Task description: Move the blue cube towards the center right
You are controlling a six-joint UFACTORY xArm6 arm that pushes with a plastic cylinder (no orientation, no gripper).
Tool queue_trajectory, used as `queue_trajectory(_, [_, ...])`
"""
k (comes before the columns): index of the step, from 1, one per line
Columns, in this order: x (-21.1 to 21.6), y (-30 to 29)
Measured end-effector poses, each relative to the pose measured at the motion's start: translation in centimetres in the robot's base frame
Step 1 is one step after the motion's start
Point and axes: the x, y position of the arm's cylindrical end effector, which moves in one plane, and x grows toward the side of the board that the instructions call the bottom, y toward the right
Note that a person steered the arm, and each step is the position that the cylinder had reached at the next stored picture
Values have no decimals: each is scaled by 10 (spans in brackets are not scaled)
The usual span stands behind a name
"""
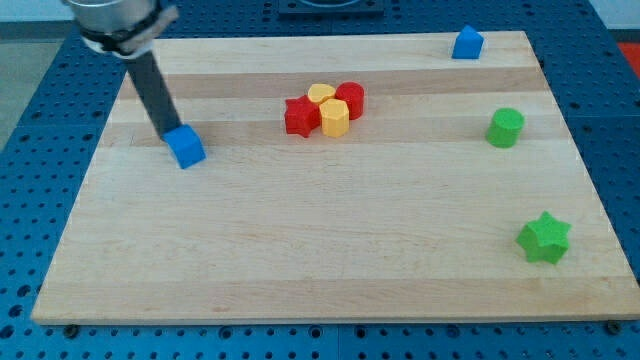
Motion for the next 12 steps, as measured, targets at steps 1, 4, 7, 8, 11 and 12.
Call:
queue_trajectory(1, [9,11])
queue_trajectory(4, [50,1])
queue_trajectory(7, [20,38])
queue_trajectory(8, [17,47])
queue_trajectory(11, [41,166])
queue_trajectory(12, [58,206])
